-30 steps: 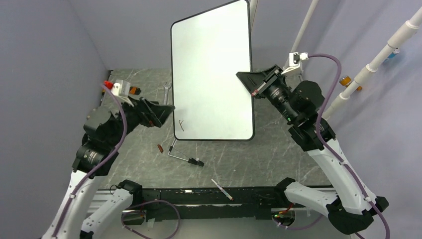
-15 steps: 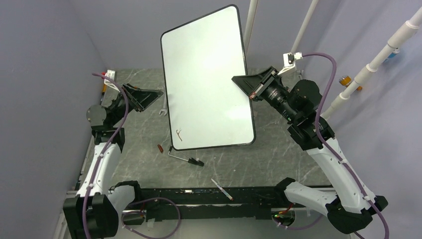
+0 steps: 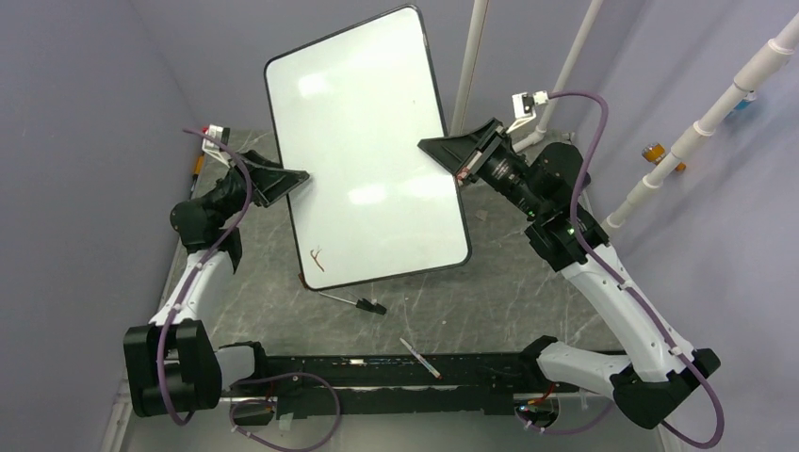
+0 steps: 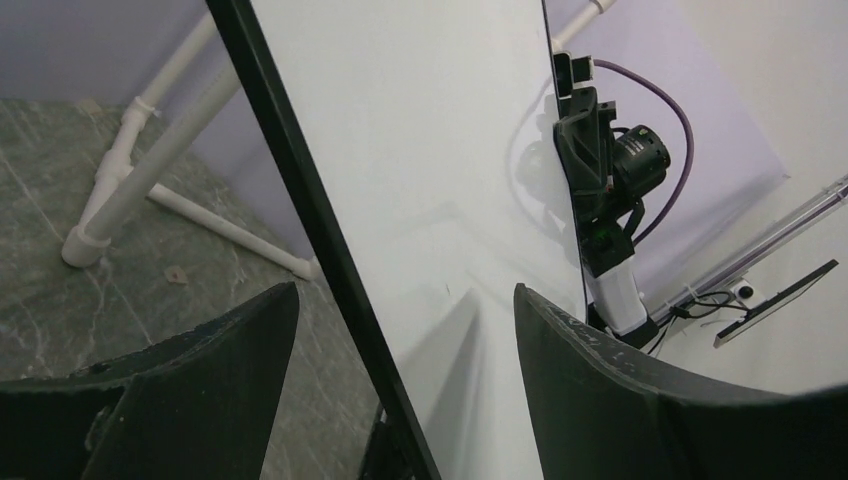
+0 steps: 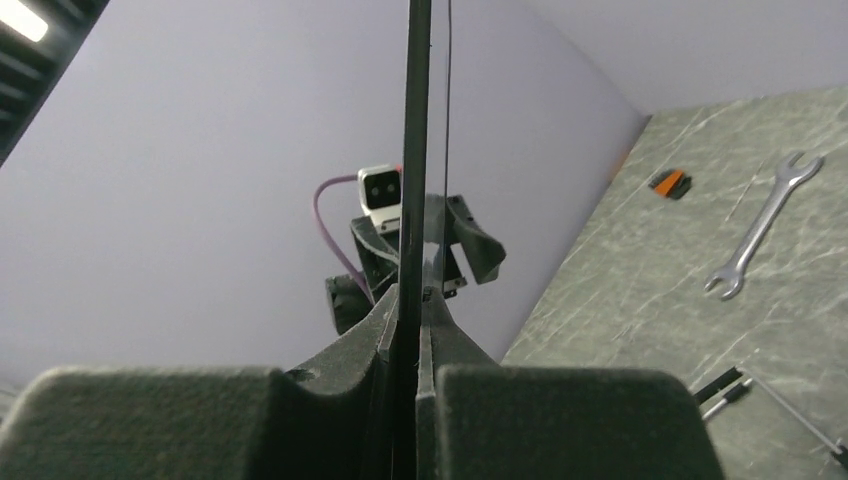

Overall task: Write a sentence on the whiteboard
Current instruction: Place the whiteboard on the whiteboard stand.

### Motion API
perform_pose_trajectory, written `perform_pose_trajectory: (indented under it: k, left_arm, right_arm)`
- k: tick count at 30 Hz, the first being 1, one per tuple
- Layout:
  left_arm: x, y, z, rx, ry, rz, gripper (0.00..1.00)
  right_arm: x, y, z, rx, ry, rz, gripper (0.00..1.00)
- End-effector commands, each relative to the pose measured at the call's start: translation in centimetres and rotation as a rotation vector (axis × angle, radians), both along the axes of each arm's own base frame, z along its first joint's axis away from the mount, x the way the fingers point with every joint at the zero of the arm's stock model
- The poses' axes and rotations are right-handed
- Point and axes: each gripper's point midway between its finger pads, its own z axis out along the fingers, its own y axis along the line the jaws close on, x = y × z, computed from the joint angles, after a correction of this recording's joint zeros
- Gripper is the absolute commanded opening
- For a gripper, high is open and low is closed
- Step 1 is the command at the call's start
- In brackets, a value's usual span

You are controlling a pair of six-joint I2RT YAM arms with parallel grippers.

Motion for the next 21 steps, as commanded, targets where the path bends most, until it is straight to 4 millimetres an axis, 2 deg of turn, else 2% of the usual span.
perform_pose_trajectory:
  k: [1,3,8,12,16,19,21]
  left_arm:
    - [-0.9,-0.1,0.9,0.055,-0.092,-0.022,0.85]
    - [-0.7,0.1,0.8,0.066,-0.091,-0.006,0.84]
    - [-2.3,-0.3,2.1,0.061,-0.146,-0.073,0.51]
    - [-4.3,-0.6,3.2,0.038,-0.164,-0.160,0.34]
    - [-5.3,-0.8,3.2,0.084,-0.168,-0.170,0.35]
    - [-5.7,-1.0,2.6,0.134,-0.163,-0.156,0.30]
    - [-6.2,-1.1,2.5,0.157,-0.164,-0.148,0.32]
  right_arm:
    - [-4.9,-1.9,9.6,0.244,-0.268,0.078,0.00]
    - [-5.0,-2.1,9.7,0.226,-0.282,0.065,0.00]
    - [-4.7,-1.3,9.1,0.227,-0.284,0.102,0.00]
    - [-4.1,-0.3,8.4,0.242,-0.308,0.148,0.00]
    - [-3.3,0.5,7.7,0.246,-0.318,0.200,0.00]
    - [-2.5,0.3,7.2,0.244,-0.318,0.197,0.00]
    - [-2.1,0.3,6.9,0.242,-0.315,0.200,0.00]
